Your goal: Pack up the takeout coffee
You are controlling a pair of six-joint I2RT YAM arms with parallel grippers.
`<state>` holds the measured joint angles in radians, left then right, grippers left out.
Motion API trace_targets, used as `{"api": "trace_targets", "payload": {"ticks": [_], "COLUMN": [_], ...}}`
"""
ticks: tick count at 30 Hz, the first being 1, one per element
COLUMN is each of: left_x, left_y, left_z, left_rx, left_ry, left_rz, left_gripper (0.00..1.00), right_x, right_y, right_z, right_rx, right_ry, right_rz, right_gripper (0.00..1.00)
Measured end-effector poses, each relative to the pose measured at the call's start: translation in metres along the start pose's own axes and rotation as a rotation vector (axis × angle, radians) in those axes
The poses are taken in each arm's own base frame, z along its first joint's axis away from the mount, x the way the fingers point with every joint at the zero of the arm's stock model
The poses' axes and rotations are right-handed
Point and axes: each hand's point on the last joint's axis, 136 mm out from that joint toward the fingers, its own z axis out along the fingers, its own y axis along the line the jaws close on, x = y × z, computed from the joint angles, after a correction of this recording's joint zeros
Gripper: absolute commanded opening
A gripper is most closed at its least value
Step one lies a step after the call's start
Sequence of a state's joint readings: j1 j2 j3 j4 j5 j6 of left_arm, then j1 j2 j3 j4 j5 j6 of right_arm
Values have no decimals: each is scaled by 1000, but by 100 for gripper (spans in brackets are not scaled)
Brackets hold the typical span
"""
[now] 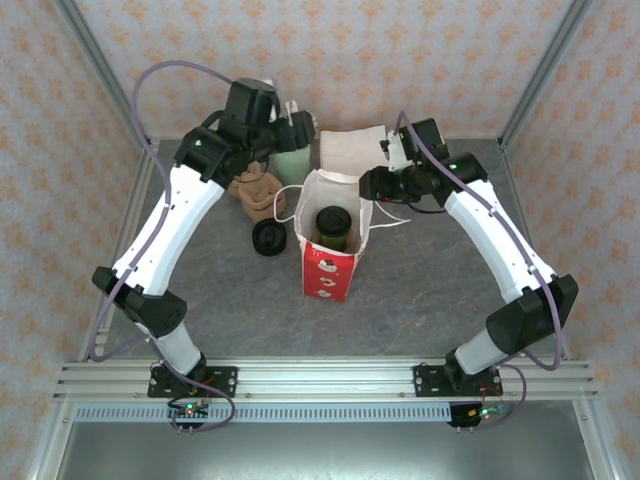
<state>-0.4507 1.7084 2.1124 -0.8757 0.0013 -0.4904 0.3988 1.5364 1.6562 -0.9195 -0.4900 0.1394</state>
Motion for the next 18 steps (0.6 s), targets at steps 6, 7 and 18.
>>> {"api": "trace_targets", "payload": {"ticks": [6, 7, 18], "left_x": [-28, -26, 12], "left_y": [63, 68, 76], "left_z": [42, 54, 146], "left_rx": [-168, -186, -202], "left_ry": [-67, -57, 62], "left_rz": [-61, -53, 61], "left_gripper": [73, 70, 58], "right_x": [-12, -14, -4], "right_y": [-9, -9, -11], "right_z": [-5, -5, -11], "right_rx": [15, 13, 1], "right_ry": [-42, -49, -82], "right_rz": [49, 58, 114], "right_gripper": [53, 52, 46]}}
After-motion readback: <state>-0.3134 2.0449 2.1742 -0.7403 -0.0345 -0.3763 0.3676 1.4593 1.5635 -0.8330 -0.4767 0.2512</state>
